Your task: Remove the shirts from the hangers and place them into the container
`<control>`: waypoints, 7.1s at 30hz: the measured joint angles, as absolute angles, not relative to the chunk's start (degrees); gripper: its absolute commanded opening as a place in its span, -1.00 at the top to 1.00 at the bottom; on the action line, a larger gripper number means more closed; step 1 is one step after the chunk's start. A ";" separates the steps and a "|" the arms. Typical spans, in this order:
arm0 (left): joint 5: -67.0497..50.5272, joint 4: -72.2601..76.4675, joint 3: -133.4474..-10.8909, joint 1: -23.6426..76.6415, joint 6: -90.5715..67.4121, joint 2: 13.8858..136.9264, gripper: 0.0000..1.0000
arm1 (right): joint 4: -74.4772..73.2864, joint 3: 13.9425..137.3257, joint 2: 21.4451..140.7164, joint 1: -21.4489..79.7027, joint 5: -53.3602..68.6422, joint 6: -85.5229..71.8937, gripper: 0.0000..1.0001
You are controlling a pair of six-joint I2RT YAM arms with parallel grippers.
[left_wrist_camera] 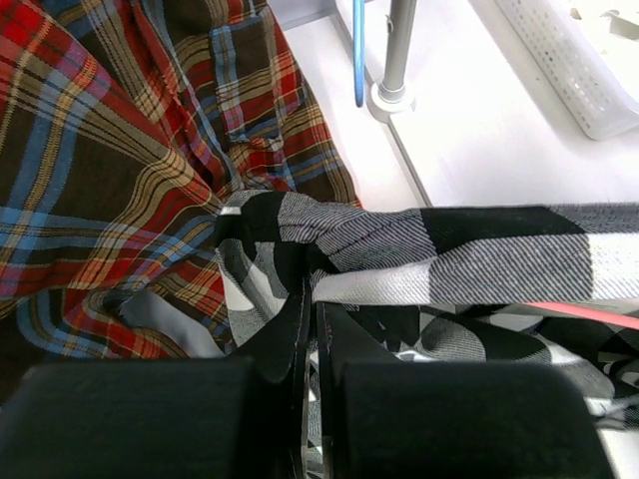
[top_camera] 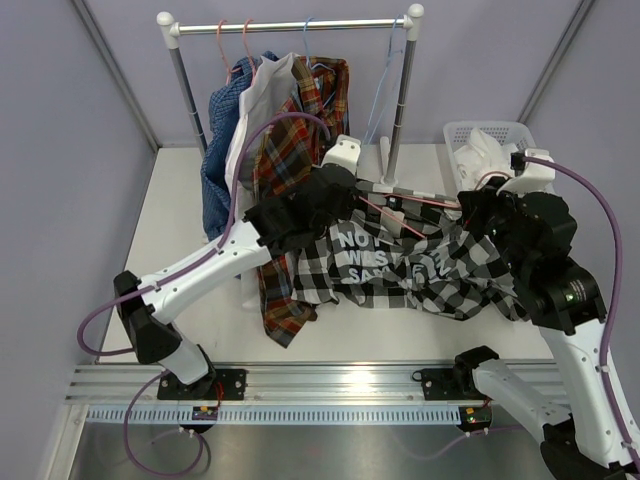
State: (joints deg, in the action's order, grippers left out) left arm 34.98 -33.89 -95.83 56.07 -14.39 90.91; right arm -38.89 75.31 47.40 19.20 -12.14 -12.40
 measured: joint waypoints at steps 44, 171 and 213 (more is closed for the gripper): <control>19.92 -31.20 -83.53 57.30 -12.82 81.69 0.34 | -40.32 72.79 35.88 19.07 -2.52 -11.27 1.00; 12.49 -31.18 -87.09 43.27 -4.58 65.19 1.00 | -40.66 76.47 40.05 18.74 21.63 -1.32 -0.99; 15.11 -25.87 -107.53 40.14 -9.65 98.43 0.36 | -39.16 61.65 36.40 18.74 16.62 -9.02 -0.99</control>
